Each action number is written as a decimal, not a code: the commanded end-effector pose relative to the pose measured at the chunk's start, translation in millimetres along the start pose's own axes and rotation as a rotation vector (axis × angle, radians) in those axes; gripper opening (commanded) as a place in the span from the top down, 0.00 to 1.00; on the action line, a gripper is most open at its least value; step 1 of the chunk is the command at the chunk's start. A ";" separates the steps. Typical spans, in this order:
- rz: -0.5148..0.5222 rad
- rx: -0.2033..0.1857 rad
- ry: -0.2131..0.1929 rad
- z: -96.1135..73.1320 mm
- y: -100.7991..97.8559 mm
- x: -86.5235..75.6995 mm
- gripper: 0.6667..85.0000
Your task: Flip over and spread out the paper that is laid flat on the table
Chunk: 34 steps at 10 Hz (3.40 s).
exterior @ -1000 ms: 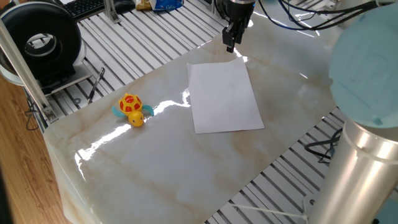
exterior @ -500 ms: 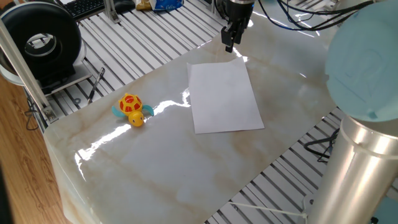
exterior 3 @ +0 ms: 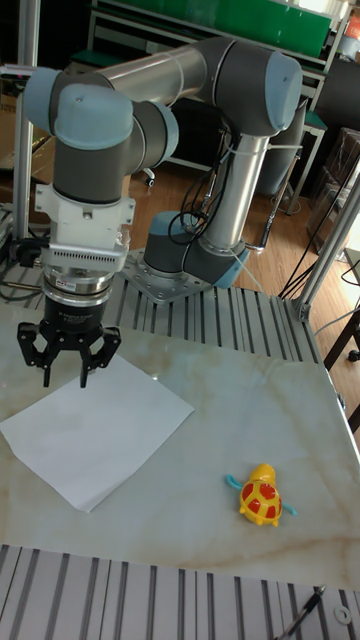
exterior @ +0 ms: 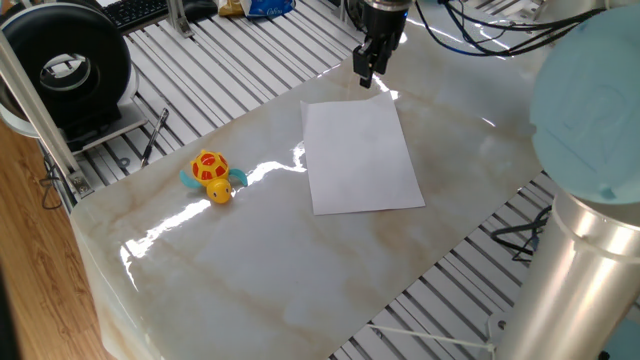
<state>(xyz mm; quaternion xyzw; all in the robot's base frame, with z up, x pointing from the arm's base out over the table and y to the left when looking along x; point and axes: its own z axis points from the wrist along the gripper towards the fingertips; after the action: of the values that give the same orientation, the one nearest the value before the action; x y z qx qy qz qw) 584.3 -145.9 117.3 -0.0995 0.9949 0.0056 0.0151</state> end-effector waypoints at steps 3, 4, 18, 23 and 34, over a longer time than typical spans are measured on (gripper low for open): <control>-0.051 -0.008 -0.001 14.1 -35.9 -6.7 0.42; -0.059 -0.007 -0.005 17.7 -43.4 -7.5 0.42; -0.009 0.009 0.016 26.8 -64.1 -6.6 0.40; -0.024 0.001 0.001 44.3 -77.0 -2.6 0.40; -0.011 -0.004 0.008 78.1 -91.3 -3.9 0.40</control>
<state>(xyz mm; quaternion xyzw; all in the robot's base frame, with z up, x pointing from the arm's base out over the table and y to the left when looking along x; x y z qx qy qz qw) 605.2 -230.2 49.0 -0.1064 0.9943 0.0023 0.0082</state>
